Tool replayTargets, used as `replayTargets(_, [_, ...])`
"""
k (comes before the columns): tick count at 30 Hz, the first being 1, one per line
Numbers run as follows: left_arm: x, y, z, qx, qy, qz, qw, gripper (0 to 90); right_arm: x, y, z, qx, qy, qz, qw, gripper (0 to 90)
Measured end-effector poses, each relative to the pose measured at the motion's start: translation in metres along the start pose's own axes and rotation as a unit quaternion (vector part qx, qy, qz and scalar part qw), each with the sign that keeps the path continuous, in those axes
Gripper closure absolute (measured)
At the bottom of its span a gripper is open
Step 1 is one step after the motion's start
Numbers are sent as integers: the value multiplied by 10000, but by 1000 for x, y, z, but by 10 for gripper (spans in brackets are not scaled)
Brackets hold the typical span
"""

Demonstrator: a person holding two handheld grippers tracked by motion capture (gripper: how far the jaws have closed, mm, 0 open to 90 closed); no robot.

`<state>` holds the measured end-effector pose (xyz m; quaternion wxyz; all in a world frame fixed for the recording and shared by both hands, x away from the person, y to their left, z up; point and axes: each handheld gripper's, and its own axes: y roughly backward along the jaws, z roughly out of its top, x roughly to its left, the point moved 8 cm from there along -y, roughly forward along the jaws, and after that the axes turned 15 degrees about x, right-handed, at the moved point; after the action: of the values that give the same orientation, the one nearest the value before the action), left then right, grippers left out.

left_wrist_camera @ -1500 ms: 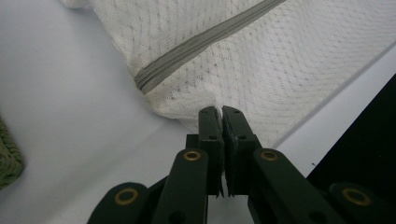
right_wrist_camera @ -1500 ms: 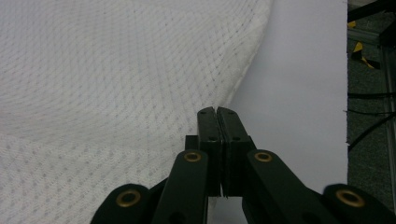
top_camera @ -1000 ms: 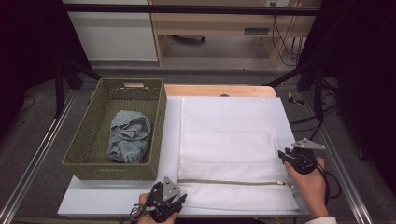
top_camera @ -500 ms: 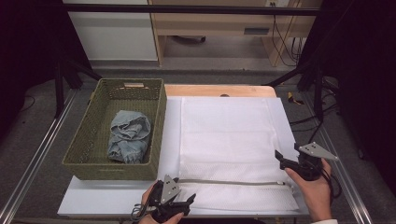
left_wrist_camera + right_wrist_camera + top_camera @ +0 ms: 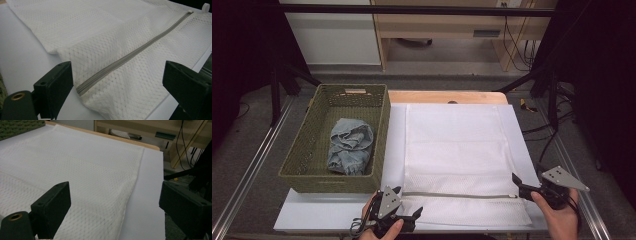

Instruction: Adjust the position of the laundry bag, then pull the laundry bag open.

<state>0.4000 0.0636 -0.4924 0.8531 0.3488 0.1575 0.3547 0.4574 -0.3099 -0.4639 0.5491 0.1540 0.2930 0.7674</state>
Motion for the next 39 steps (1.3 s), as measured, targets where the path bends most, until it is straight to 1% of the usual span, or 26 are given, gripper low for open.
replayTargets(2, [-1, 0, 0, -8, -25, -18, 10000, 92, 1, 1, -2, 17, 31, 19, 10000, 108])
replayTargets(3, [-1, 0, 0, -5, -21, -17, 10000, 92, 3, 3, -7, 107, 47, 39, 9999, 132])
replayTargets(4, [-1, 0, -1, -3, -13, -14, 10000, 92, 3, 3, -7, 107, 47, 39, 9999, 132])
replayTargets(6, [0, 0, -1, 5, -3, 10, 10000, 92, 4, 6, -13, 194, 79, 21, 9998, 136])
replayTargets(7, [1, 1, 0, -14, 8, 18, 10000, 92, 4, 9, -19, 176, 110, -62, 9998, 134])
replayTargets(8, [1, 1, 0, -32, 13, 15, 10000, 92, 3, 11, -21, 154, 134, -102, 9997, 129])
replayTargets(10, [1, 3, 1, -70, 22, 28, 10000, 92, 3, 12, -25, 143, 146, -114, 9997, 125])
replayTargets(11, [2, 3, 1, -88, 29, 29, 10000, 92, 1, 13, -33, 209, 143, -156, 9996, 126])
replayTargets(12, [2, 3, 1, -103, 35, 31, 9999, 92, 1, 13, -33, 209, 143, -156, 9996, 126])
replayTargets(14, [3, 4, 1, -115, 50, 57, 9999, 91, -1, 13, -39, 310, 39, -92, 9995, 140])
replayTargets(15, [3, 4, 1, -119, 64, 56, 9999, 88, -1, 12, -44, 378, -41, 7, 9993, 160])
replayTargets(19, [3, 5, 2, -153, 78, 59, 9998, 81, -2, 12, -48, 438, -87, 83, 9990, 176])
replayTargets(21, [3, 5, 2, -154, 74, 47, 9998, 81, -2, 11, -51, 516, -159, 197, 9983, 179])
replayTargets(22, [3, 5, 2, -155, 69, 42, 9998, 81, -2, 11, -51, 516, -159, 197, 9983, 179])
replayTargets(23, [3, 5, 2, -155, 68, 36, 9999, 81, -1, 12, -52, 515, -183, 342, 9979, 193])
replayTargets(24, [3, 5, 2, -159, 72, 33, 9998, 81, -1, 12, -52, 515, -183, 342, 9979, 193])
replayTargets(25, [2, 5, 2, -162, 70, 27, 9998, 81, -1, 13, -53, 517, -234, 410, 9975, 211])
replayTargets(26, [2, 5, 2, -167, 62, 26, 9998, 81, -3, 14, -54, 500, -299, 443, 9973, 316])
replayTargets(27, [2, 5, 2, -167, 55, 26, 9998, 81, -5, 15, -55, 496, -323, 439, 9973, 333])
replayTargets(30, [2, 5, 2, -164, 59, 24, 9998, 81, -8, 16, -57, 478, -447, 467, 9968, 443])
replayTargets(32, [2, 5, 3, -163, 55, 29, 9998, 81, -7, 15, -57, 477, -428, 525, 9966, 476])
replayTargets(33, [2, 5, 3, -163, 55, 29, 9998, 81, -7, 15, -57, 477, -428, 525, 9966, 476])
replayTargets(34, [2, 5, 2, -161, 50, 35, 9999, 81, -3, 12, -59, 558, -422, 604, 9957, 502])
replayTargets(39, [2, 6, 3, -187, 51, 54, 9998, 81, 1, 7, -66, 806, -440, 692, 9934, 542])
